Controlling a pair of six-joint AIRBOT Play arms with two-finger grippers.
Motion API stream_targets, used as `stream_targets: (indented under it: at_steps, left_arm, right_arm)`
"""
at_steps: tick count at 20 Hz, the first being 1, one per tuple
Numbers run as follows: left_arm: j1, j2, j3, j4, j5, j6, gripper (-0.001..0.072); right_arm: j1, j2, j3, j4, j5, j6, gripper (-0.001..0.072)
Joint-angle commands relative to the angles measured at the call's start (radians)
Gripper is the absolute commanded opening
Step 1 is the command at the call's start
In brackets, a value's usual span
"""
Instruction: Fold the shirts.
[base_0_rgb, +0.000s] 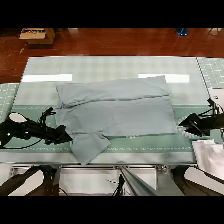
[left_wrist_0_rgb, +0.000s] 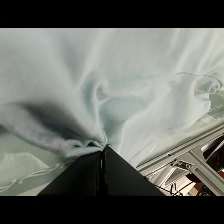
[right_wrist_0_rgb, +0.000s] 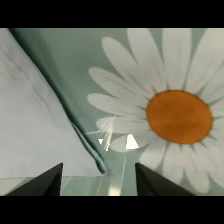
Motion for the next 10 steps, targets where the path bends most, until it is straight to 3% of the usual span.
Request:
stream_targets:
  at_steps: [1, 3, 6, 8, 10]
  left_arm:
    - [0.0, 0.001, 0.0, -0.001, 0.0, 0.008, 0.0029]
    - [0.0, 0.001, 0.0, -0.002, -0.001, 0.008, 0.0029]
    - [0.0, 0.001, 0.001, -0.005, 0.0, 0.008, 0.0029]
    - [0.003, 0.002, 0.019, -0.006, -0.002, 0.021, 0.0028]
    - [0.015, 0.021, 0.086, -0.032, -0.004, 0.054, 0.0028]
  right_arm:
    - [0.033, 0.0, -0.061, 0.09, -0.073, -0.023, 0.0527]
    - [0.112, 0.0, -0.063, 0.089, -0.13, -0.001, 0.0524]
    - [0.223, 0.0, -0.063, 0.094, -0.207, 0.092, 0.0322]
    - [0.258, 0.002, -0.056, 0.114, -0.185, 0.065, 0.0048]
    - [0.253, 0.018, -0.014, 0.158, -0.117, -0.019, 0.0036]
